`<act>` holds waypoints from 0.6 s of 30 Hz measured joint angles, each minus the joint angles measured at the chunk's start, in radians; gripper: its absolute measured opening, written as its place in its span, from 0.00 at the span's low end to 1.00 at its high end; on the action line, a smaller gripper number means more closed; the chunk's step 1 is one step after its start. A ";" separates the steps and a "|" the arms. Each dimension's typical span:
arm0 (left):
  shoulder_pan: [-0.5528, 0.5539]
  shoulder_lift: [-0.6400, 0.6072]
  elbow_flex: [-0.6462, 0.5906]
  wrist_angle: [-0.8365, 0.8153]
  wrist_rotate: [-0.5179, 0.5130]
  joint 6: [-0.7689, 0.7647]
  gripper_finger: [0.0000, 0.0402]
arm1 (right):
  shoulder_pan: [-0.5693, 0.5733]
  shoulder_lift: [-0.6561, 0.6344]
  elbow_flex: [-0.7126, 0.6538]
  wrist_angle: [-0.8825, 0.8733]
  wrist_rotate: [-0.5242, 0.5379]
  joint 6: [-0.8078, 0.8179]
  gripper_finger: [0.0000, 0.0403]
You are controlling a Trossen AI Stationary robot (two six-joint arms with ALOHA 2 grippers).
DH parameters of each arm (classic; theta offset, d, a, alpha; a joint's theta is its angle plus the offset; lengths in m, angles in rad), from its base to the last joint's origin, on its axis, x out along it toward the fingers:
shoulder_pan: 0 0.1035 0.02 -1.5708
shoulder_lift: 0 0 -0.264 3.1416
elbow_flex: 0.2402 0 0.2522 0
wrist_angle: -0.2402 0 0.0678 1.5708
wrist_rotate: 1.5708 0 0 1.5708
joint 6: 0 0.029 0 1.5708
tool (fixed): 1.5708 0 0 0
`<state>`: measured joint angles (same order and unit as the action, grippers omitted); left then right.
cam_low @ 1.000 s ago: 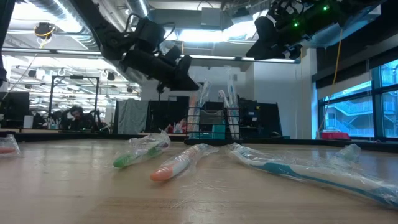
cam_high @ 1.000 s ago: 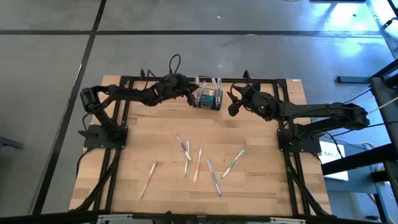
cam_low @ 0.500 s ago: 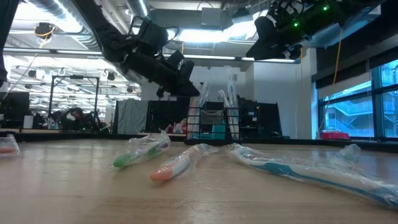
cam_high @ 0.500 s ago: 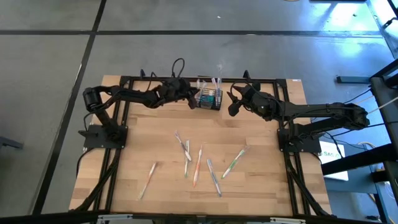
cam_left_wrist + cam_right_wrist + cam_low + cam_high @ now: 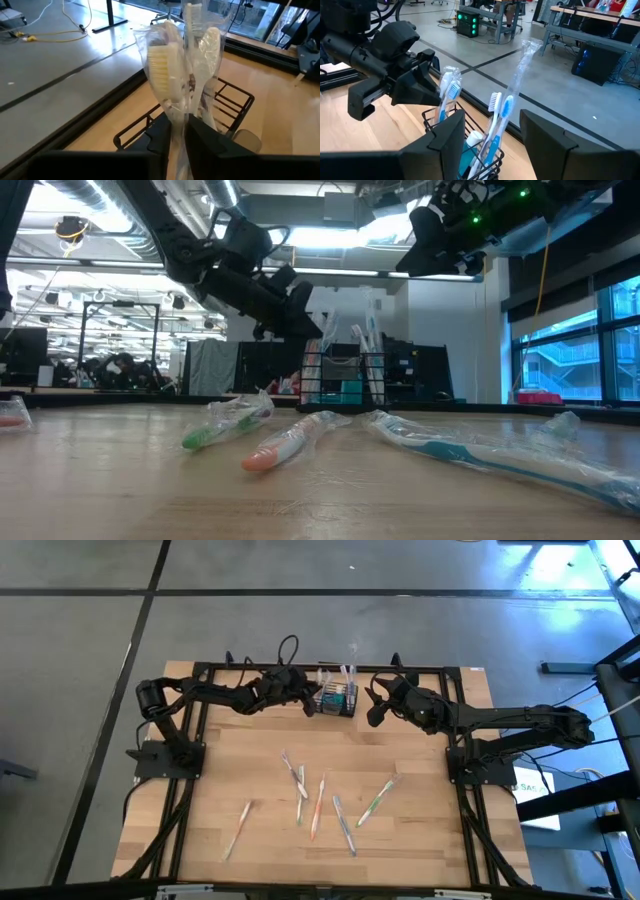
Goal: Pick & Place toothbrushing station
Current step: Put the top orange toothbrush in the left section of the wire organizer, then put the right green toothbrush in the right section of the wire organizer
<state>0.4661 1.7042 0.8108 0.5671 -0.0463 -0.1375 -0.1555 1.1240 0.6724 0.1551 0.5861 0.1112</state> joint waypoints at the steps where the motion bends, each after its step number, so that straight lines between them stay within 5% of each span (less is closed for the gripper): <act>1: -0.001 0.000 0.000 0.000 0.000 0.010 0.14 | 0.000 0.000 0.000 0.000 0.000 0.000 0.48; 18: -0.010 0.000 0.000 0.005 0.011 0.020 0.49 | 0.000 0.000 0.000 0.000 0.000 -0.003 0.47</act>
<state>0.4564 1.7042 0.8108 0.5716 -0.0353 -0.1178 -0.1557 1.1240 0.6724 0.1551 0.5859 0.1081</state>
